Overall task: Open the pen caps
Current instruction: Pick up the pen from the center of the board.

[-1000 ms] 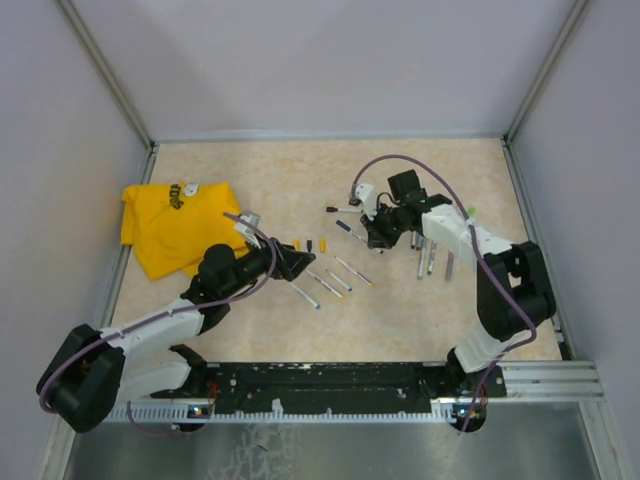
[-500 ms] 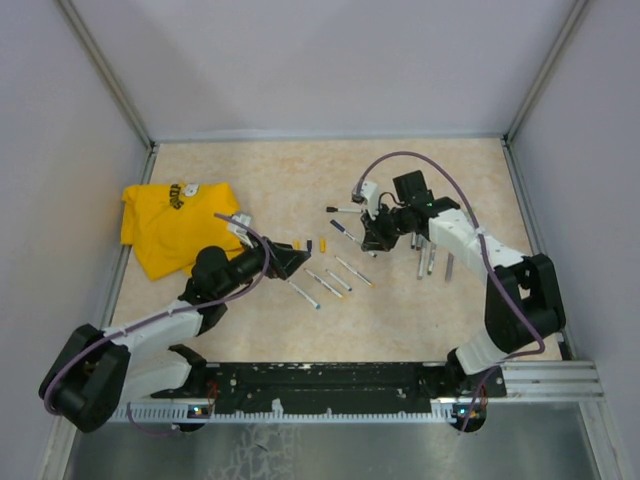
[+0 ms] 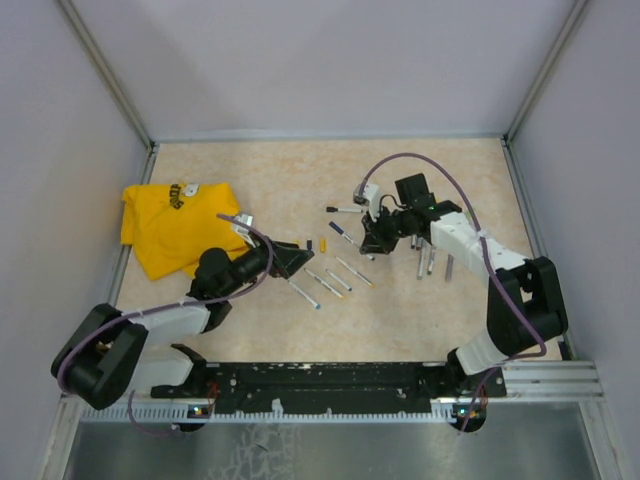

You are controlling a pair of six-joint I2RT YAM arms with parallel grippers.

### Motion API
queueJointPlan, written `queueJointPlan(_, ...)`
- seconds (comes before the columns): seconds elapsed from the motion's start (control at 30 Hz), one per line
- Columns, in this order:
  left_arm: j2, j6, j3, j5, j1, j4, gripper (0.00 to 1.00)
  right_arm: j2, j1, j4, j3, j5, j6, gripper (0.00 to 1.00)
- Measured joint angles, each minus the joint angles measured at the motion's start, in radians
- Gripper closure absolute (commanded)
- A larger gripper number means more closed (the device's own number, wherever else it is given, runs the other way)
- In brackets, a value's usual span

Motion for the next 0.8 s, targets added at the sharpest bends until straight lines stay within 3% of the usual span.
queueJointPlan(0.37, 0.212, -0.101, 0.016, 0.047, 0.000, 0.169, 0.05, -0.004, 0.000, 0.010, -0.015, -0.031, 0.007, 1.00)
queueJointPlan(0.8, 0.268, -0.126, 0.041, 0.047, 0.000, 0.207, 0.05, -0.004, 0.000, 0.012, -0.015, -0.048, 0.008, 1.00)
